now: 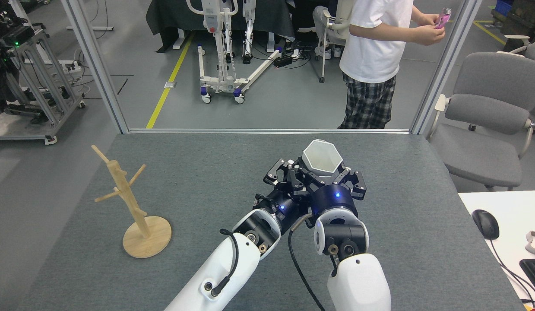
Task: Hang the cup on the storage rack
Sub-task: 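Close the left gripper on the cup beside the right gripper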
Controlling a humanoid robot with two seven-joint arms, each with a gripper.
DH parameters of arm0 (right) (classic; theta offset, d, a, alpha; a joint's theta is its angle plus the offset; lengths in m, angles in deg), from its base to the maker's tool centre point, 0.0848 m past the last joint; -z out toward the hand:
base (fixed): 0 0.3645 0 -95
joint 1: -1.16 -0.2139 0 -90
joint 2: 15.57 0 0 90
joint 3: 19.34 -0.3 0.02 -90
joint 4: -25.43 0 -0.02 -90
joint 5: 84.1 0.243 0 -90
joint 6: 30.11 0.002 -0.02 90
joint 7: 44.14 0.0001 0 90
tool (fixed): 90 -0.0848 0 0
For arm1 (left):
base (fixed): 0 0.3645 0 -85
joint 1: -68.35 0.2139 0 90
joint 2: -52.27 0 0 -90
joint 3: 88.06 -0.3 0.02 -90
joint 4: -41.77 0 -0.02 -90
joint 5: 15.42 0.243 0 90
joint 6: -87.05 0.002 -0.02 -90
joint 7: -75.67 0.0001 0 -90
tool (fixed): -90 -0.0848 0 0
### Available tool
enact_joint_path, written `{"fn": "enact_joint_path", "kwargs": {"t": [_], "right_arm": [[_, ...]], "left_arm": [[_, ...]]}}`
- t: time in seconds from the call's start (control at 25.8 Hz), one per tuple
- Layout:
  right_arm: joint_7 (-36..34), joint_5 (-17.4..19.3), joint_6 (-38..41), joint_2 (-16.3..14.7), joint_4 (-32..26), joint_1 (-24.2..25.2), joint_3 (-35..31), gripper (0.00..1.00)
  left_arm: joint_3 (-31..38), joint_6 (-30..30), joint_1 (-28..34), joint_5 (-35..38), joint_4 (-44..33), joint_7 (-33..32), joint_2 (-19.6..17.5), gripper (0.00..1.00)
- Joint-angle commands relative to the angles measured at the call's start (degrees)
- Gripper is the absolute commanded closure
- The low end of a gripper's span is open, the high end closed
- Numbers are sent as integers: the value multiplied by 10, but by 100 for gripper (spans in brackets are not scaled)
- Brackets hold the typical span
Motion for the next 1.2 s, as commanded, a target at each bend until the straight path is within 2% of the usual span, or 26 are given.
{"fn": "enact_joint_path", "kwargs": {"t": [0.0, 0.27, 0.54, 1.16], "right_arm": [[-2, 0, 0, 3, 0, -2, 0, 98], [-3, 0, -31, 29, 2, -2, 9, 98], [-3, -1, -67, 29, 2, 5, 45, 98], [-7, 0, -67, 31, 12, 14, 46, 98]], "left_arm": [[0, -17, 0, 0, 13, 3, 0, 1], [5, -30, -24, -2, 61, -35, 0, 1], [15, -22, -29, -2, 68, -32, 0, 1], [15, -28, -24, -1, 46, -12, -2, 1]]}}
